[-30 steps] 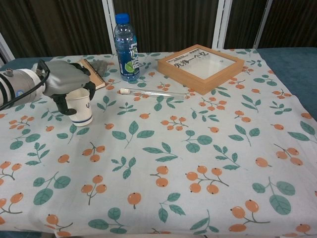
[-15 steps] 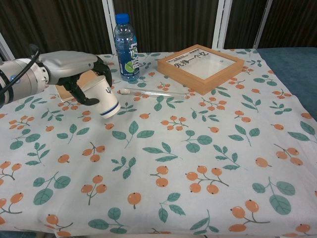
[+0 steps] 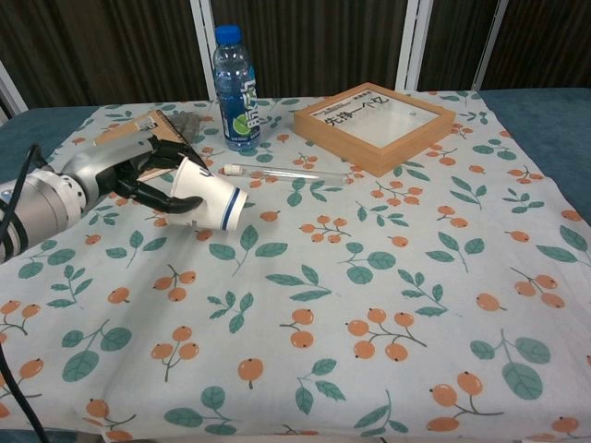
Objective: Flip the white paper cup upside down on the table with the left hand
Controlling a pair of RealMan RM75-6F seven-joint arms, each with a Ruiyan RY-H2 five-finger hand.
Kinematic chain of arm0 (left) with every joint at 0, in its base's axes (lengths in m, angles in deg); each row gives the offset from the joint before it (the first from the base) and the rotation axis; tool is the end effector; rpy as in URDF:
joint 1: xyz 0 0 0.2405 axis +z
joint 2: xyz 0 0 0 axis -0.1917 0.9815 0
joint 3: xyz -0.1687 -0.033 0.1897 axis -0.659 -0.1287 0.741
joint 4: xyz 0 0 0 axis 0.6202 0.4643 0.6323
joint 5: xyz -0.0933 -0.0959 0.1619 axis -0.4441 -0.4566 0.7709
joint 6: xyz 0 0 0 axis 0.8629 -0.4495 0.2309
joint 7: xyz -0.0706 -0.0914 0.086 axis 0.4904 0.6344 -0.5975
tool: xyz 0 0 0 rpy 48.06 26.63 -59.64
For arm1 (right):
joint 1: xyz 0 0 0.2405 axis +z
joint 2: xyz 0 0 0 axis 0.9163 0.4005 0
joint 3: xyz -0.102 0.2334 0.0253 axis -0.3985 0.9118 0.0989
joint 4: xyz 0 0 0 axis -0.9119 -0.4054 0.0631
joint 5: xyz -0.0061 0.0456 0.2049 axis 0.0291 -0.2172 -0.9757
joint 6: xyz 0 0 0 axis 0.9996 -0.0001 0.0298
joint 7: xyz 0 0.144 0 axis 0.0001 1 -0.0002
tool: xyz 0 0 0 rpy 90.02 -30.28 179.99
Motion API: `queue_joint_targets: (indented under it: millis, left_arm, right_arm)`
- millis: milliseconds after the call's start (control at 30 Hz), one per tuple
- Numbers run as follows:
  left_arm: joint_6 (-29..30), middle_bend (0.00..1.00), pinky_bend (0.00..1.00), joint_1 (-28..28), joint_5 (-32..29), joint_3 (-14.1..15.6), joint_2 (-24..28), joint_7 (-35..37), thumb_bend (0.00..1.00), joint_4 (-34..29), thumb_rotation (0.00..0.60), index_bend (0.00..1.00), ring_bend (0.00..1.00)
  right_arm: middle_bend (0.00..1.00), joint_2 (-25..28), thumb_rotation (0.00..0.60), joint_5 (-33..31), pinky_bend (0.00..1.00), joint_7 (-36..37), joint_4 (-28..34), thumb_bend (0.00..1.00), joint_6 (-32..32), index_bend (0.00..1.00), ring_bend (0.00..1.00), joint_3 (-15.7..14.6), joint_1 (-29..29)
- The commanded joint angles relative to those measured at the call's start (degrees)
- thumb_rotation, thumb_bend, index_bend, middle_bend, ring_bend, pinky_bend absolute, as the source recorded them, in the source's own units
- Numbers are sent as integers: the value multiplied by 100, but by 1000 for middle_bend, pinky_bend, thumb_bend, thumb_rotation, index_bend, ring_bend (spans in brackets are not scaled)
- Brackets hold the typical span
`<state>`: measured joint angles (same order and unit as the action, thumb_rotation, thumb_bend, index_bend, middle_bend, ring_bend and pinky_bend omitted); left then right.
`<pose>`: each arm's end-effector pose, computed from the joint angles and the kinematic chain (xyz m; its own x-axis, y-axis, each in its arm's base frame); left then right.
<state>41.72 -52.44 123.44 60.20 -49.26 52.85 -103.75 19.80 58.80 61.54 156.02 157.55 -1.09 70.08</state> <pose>-0.1623 0.3462 -0.0233 -0.1307 0.3889 0.9120 0.9746 -0.1184 0.1902 -0.3549 -0.1742 0.1652 0.4561 -0.0904 0.8853 -0.8837 0.0712 0.4626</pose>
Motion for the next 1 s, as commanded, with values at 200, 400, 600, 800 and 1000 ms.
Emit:
queue_joint_targets:
  millis: [200, 400, 600, 800, 1000]
  left_arm:
    - [-120, 409, 0, 403, 778, 88, -388, 1336, 349, 765, 600, 404, 60]
    - [-273, 231, 0, 429, 1028, 148, -443, 1679, 352, 1022, 600, 233, 0]
    - [-399, 148, 0, 436, 1160, 173, -447, 1816, 351, 1100, 600, 143, 0]
    - [-320, 93, 0, 439, 1359, 218, -362, 1572, 352, 1081, 600, 78, 0]
    - [-206, 43, 0, 443, 1490, 236, -261, 1360, 344, 985, 600, 38, 0]
  right_arm:
    - [0, -40, 600, -12, 0, 12, -25, 197, -48, 0, 0, 2, 27]
    - [0, -24, 600, -13, 0, 15, -5, 196, -26, 0, 0, 7, 22]
    - [0, 9, 600, -28, 0, 35, 13, 197, -19, 0, 0, 15, 16]
    - [0, 14, 600, -7, 0, 67, 5, 197, -20, 0, 0, 11, 25]
    - [0, 3, 600, -13, 0, 102, -16, 196, -28, 0, 0, 10, 24]
